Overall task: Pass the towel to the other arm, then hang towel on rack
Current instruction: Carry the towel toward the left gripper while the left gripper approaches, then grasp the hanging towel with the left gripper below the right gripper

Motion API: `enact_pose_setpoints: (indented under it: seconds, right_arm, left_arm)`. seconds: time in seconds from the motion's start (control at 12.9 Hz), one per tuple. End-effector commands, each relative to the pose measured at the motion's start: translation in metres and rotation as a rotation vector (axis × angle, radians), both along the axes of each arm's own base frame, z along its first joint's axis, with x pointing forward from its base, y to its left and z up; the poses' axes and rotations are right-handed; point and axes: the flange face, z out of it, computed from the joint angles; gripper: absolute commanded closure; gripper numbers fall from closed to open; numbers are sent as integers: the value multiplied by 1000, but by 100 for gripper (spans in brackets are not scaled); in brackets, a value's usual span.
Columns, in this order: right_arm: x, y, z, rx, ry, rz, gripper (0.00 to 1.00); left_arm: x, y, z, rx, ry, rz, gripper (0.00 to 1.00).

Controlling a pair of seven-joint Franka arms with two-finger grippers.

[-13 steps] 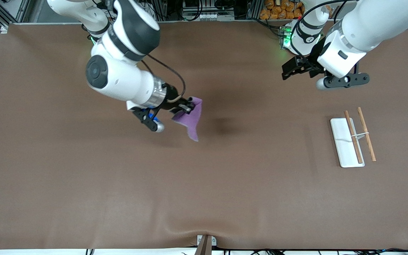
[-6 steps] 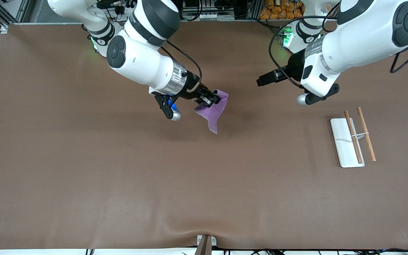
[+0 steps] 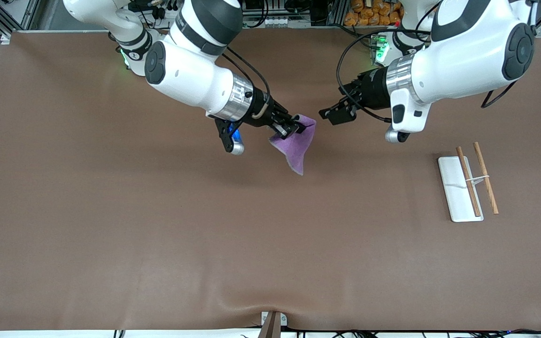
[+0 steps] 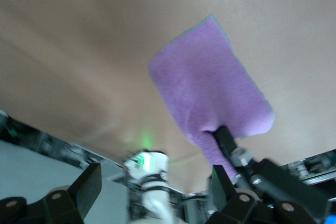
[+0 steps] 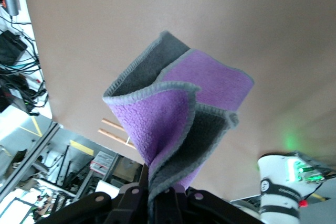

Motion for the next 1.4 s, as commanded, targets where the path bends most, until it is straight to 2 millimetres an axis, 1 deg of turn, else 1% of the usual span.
enact_pose_setpoints:
  seconds: [0.0,0.31,0.47,0.7,0.78,0.93,1.01,1.24,1.32]
  right_arm:
    - [-6,10,5,28,19,-23,100]
    - [-6,9,6,28,18,-24,100]
    - [-6,10,5,28,20,-22,100]
    - [-6,10,5,28,19,-23,100]
    - [-6,10,5,28,18,-22,100]
    - [-6,10,5,28,18,-22,100]
    - [-6,10,5,27,19,-21,100]
    - [-5,10,4,27,19,-22,100]
    - [-6,10,5,27,19,-21,100]
  left_arm:
    - [7,-17,0,-3,74,152,7]
    - [11,-21,9,-29,162,312,17]
    - [9,-18,11,-22,169,328,18]
    - [8,-22,10,-12,195,347,26]
    - [7,-22,7,-5,209,360,31]
    - [7,-23,3,5,227,373,32]
    - [7,-24,2,7,233,376,36]
    - [6,-30,-2,9,238,369,36]
    - [4,-37,-6,14,244,357,36]
